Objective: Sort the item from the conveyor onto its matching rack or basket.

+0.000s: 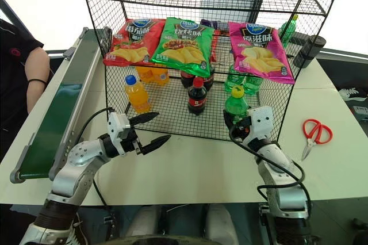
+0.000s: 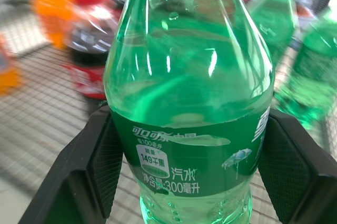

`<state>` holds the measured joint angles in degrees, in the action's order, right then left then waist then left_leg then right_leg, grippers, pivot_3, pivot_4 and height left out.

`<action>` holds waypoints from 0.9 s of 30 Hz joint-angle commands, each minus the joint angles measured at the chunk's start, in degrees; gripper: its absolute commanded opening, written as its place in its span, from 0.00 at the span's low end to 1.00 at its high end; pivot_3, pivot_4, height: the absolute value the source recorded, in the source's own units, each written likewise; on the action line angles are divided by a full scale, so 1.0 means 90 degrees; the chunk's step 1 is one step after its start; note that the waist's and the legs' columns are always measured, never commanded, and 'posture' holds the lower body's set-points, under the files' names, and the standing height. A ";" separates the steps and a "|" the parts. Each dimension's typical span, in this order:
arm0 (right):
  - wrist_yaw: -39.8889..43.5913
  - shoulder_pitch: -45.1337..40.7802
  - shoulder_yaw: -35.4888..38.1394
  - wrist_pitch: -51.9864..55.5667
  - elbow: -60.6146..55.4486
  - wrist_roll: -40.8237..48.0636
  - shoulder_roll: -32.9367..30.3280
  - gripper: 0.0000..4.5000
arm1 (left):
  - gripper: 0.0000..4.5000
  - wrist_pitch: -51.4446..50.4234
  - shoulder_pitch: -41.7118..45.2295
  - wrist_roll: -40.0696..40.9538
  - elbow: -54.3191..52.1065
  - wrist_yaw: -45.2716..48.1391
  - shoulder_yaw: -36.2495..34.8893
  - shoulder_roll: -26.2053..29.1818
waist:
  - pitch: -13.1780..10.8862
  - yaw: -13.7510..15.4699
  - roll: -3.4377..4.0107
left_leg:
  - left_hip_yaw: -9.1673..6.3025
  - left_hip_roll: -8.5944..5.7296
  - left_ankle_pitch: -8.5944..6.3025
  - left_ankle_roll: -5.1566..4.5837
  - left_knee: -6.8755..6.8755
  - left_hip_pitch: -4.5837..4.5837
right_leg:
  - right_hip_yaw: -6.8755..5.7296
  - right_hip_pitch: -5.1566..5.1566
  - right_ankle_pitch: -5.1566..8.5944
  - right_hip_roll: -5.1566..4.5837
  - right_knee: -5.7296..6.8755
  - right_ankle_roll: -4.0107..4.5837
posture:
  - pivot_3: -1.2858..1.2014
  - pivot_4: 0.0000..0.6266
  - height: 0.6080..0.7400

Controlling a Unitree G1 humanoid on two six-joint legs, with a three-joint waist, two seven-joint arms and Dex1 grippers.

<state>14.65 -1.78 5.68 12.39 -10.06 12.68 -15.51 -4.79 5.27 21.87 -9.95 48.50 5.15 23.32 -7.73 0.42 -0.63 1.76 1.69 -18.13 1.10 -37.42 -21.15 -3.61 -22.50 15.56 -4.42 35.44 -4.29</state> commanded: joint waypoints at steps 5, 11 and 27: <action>-0.0796 -0.1194 0.0632 -0.1244 0.1960 -0.0271 0.0320 0.67 | 0.99 -0.0034 0.0123 0.0063 -0.0294 -0.0016 0.0023 -0.0080 | 0.0001 0.0000 0.0013 | 0.0002 0.0000 0.0001 0.0001 0.0000 -0.0002 | 0.0001 -0.0003 0.0000 0.0002 0.0001 0.0000 | 0.52 0.24 1.00; -0.0715 -0.1524 0.0718 -0.1653 0.2711 -0.0227 0.0331 0.67 | 0.99 -0.0053 0.0083 0.0067 -0.0360 -0.0042 -0.0015 -0.0081 | 0.0003 -0.0007 0.0017 | 0.0004 0.0003 0.0001 0.0001 0.0000 -0.0001 | 0.0002 -0.0001 0.0000 0.0002 0.0001 0.0000 | 0.52 0.24 1.00; -0.0554 -0.0836 0.0558 -0.1463 0.1523 -0.0268 0.0307 0.99 | 1.00 0.0011 0.0022 0.0038 -0.0241 0.0055 -0.0013 -0.0067 | 0.0007 -0.0002 0.0023 | 0.0003 0.0007 0.0001 0.0001 0.0000 0.0005 | 0.0003 0.0006 0.0000 -0.0001 0.0002 0.0000 | 0.52 0.24 1.00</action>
<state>9.96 -10.25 10.70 -0.79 8.09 10.95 -12.21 -5.68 5.20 21.89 -11.39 48.57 5.58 22.55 -7.66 0.40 -0.42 1.79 1.75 -18.12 1.11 -37.42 -21.11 -3.58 -22.45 15.56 -4.43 35.44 -4.29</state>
